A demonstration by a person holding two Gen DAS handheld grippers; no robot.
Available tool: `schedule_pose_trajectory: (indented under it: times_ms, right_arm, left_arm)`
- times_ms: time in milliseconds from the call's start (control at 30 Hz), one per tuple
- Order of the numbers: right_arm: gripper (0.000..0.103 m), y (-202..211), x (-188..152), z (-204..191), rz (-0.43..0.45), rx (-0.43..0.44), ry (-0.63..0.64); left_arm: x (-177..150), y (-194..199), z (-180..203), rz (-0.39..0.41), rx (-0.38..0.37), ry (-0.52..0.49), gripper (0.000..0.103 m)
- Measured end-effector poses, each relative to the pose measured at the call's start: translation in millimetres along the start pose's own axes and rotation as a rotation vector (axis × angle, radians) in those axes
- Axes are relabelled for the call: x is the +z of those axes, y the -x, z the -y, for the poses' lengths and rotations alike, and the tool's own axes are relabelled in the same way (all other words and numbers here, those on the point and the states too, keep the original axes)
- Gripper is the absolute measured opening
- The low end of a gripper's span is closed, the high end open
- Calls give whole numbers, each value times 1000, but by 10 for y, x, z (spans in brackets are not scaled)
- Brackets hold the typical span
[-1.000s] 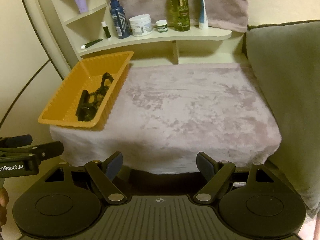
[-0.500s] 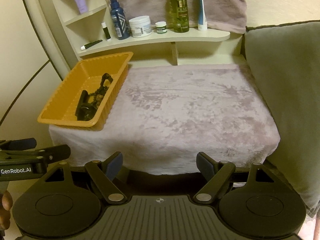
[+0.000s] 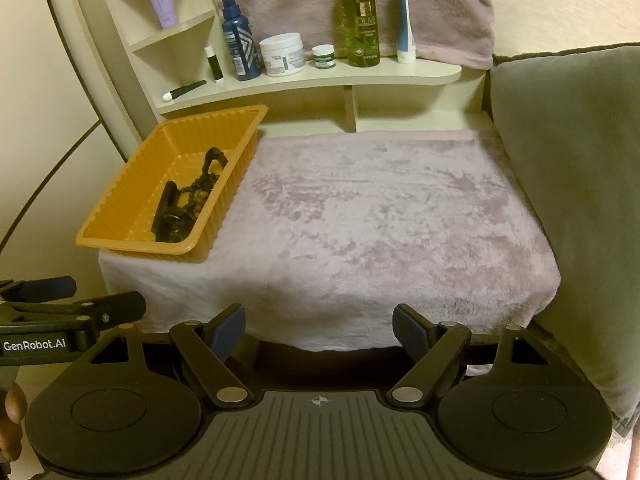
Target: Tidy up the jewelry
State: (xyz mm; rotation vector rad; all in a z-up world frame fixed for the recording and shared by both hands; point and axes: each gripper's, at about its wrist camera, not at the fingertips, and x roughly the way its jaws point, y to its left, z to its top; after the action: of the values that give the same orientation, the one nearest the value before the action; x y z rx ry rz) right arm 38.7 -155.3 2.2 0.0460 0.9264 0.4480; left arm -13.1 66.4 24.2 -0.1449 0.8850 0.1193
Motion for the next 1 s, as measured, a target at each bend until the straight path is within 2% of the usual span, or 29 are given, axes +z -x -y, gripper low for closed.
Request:
schedule_pose_trajectory:
  times_ms: [1000]
  right_arm:
    - [80, 23, 14, 0, 7, 1, 5]
  left_arm:
    - [9, 5, 4, 4, -1, -1, 103]
